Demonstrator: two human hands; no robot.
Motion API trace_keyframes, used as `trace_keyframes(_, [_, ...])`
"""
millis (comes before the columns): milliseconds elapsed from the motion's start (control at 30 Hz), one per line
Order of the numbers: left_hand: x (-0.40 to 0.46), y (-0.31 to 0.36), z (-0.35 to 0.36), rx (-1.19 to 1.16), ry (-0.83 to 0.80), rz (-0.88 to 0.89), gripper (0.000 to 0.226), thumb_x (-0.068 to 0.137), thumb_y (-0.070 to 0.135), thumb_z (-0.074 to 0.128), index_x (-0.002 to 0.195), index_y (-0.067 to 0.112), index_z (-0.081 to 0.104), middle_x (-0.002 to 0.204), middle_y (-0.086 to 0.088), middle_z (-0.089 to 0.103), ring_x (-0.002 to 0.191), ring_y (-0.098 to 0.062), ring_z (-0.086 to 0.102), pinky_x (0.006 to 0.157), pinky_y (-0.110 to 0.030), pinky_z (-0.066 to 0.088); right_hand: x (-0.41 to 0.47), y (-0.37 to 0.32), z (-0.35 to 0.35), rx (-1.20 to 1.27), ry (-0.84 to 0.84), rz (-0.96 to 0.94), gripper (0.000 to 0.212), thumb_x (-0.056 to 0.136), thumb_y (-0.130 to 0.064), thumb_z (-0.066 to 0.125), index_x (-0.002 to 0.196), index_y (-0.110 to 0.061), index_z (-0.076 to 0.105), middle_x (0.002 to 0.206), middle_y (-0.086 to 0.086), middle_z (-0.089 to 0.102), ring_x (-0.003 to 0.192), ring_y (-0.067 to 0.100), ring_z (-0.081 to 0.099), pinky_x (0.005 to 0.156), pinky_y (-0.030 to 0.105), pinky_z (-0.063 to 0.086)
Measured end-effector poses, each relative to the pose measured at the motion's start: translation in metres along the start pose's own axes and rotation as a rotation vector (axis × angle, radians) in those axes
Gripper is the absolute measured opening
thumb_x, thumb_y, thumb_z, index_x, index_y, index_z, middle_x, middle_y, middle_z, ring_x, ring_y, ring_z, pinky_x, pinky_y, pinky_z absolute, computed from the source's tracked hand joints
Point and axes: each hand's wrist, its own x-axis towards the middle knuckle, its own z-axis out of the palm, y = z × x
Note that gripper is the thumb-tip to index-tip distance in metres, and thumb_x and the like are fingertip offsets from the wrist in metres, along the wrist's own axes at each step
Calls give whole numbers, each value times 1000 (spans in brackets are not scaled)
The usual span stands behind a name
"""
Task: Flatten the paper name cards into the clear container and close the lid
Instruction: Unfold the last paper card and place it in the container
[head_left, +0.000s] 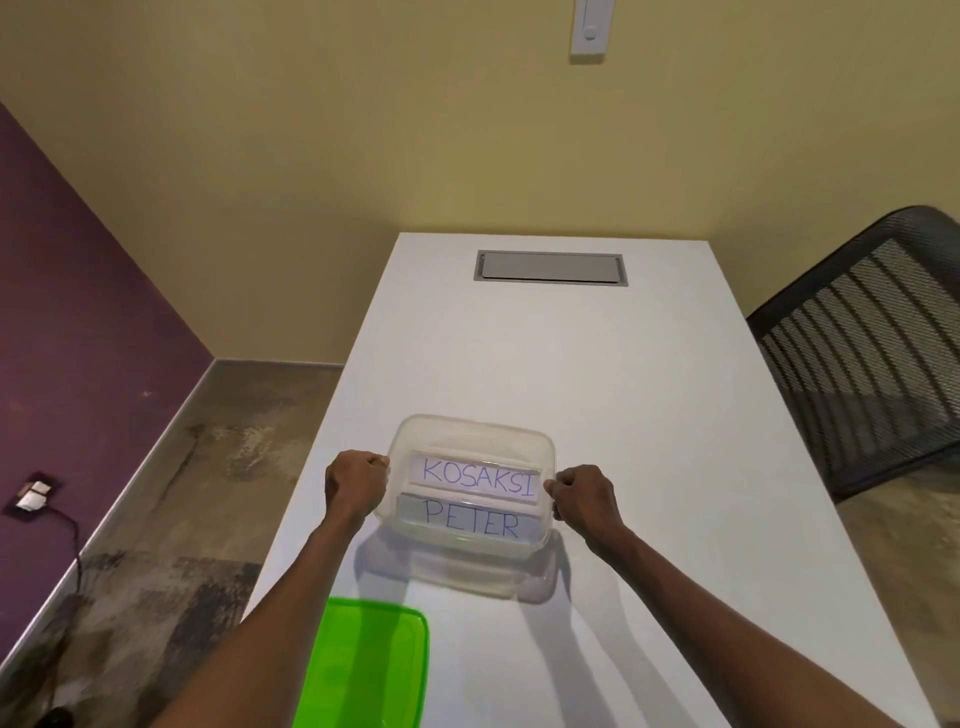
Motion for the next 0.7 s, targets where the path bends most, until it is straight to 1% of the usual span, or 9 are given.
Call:
trace_keyframes(100, [-5, 22, 20, -15, -15, 12, 24, 88, 13, 59, 79, -5, 72, 84, -16, 72, 83, -33, 69, 74, -40, 56, 11, 8, -28, -6, 22, 1, 34, 81, -21, 59, 57, 2, 50, 53, 4, 43, 52, 16, 41, 52, 26, 36])
trace_keyframes(167, [-7, 35, 34, -24, -26, 24, 25, 88, 14, 59, 80, -6, 72, 84, -17, 72, 82, -33, 69, 76, -41, 58, 17, 12, -46, -12, 42, 5, 33, 81, -21, 59, 55, -3, 52, 54, 4, 43, 53, 16, 40, 52, 26, 35])
trace_keyframes(233, [-11, 48, 48, -58, -35, 14, 24, 87, 14, 59, 73, -1, 71, 82, -17, 73, 80, -33, 69, 75, -40, 57, 24, 17, -62, -12, 64, 15, 35, 83, -21, 59, 55, -1, 51, 53, 5, 43, 53, 17, 40, 52, 26, 35])
trace_keyframes(300, [-13, 60, 62, -83, -40, 8, 22, 87, 14, 60, 68, 6, 69, 82, -18, 72, 79, -34, 70, 72, -35, 56, 31, 19, -78, -18, 80, 17, 35, 84, -20, 58, 53, -6, 49, 53, 5, 43, 53, 17, 40, 51, 26, 34])
trace_keyframes(400, [-11, 73, 83, -111, -54, 3, 22, 85, 14, 60, 72, 1, 72, 79, -16, 72, 76, -33, 69, 72, -35, 57, 43, 23, -97, -18, 97, 26, 36, 85, -16, 57, 52, -13, 43, 54, 5, 39, 53, 17, 39, 51, 26, 32])
trace_keyframes(500, [-6, 81, 102, -106, -59, 4, 22, 84, 15, 60, 64, 15, 67, 67, -7, 64, 59, -24, 57, 67, -39, 56, 55, 28, -111, -14, 100, 53, 37, 85, -13, 55, 52, -13, 39, 55, 5, 36, 54, 17, 39, 52, 26, 31])
trace_keyframes(567, [-4, 86, 114, -98, -62, 15, 23, 83, 15, 58, 61, 18, 57, 64, -5, 56, 58, -20, 48, 58, -32, 49, 61, 33, -117, -9, 104, 72, 37, 85, -13, 55, 52, -14, 39, 55, 5, 36, 55, 17, 38, 53, 26, 32])
trace_keyframes(633, [0, 91, 125, -103, -67, 15, 23, 83, 14, 57, 60, 19, 58, 63, -5, 56, 56, -19, 46, 57, -27, 43, 68, 37, -121, -10, 113, 90, 40, 85, -12, 55, 51, -15, 35, 54, 3, 35, 55, 18, 37, 52, 26, 31])
trace_keyframes(700, [5, 94, 135, -95, -84, 16, 23, 81, 13, 56, 59, 18, 62, 60, -8, 56, 55, -21, 46, 59, -27, 45, 73, 40, -125, -25, 126, 102, 45, 86, -13, 56, 49, -16, 32, 52, 1, 35, 53, 20, 35, 50, 27, 29])
